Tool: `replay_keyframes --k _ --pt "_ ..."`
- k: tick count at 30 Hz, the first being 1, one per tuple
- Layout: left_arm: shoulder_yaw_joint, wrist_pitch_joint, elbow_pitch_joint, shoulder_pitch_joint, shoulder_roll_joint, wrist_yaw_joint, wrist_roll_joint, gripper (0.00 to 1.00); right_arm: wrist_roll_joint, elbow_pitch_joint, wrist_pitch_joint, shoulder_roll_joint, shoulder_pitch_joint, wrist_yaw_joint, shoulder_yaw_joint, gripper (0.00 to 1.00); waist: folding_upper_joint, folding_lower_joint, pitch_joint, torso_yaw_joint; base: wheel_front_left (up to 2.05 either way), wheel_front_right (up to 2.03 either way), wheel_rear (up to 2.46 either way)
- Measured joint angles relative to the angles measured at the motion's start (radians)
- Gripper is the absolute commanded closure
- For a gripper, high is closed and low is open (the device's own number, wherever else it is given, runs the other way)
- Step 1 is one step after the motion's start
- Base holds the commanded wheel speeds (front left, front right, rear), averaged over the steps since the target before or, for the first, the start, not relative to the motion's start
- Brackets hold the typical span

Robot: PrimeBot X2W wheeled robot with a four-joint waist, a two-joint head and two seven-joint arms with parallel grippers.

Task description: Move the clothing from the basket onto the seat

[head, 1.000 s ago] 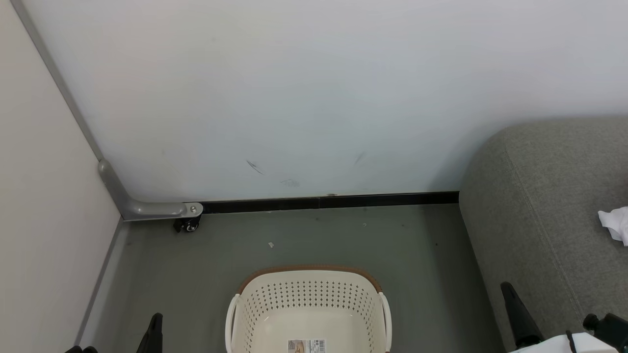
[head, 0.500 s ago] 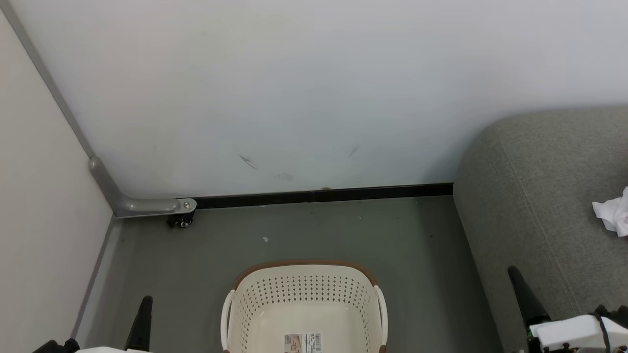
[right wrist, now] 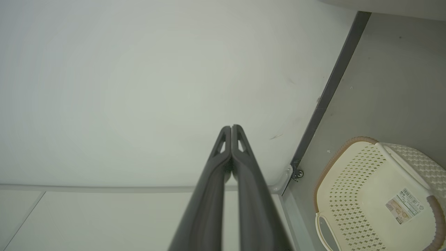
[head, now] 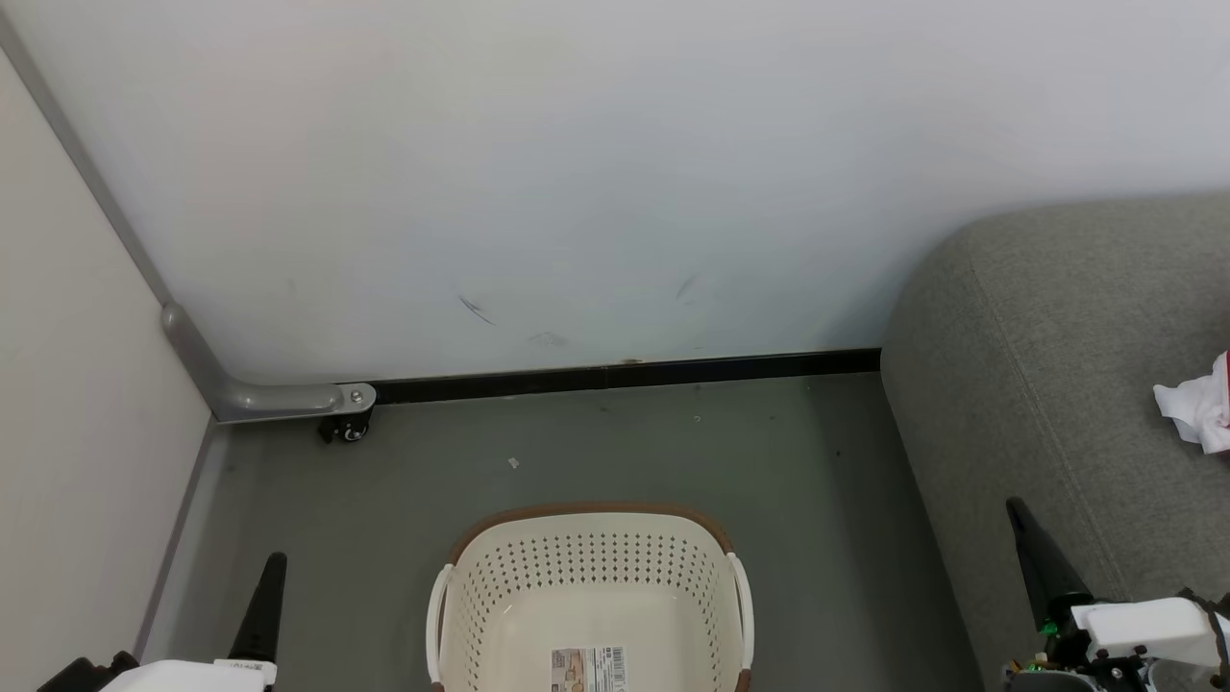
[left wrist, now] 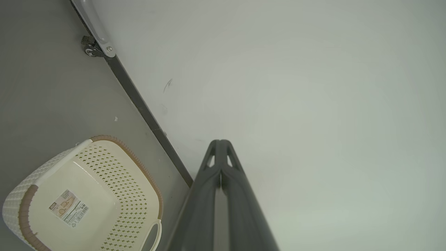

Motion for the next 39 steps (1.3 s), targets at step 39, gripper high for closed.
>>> replay_keyframes --k 39 --pt "0.023 0.043 -0.008 -0.029 0.001 -0.012 -0.173 1.0 0.194 0.024 0.04 -0.014 -0.035 0.0 -0.01 1.0 0.0 -0.0004 0.011 -0.01 0.0 0.0 0.0"
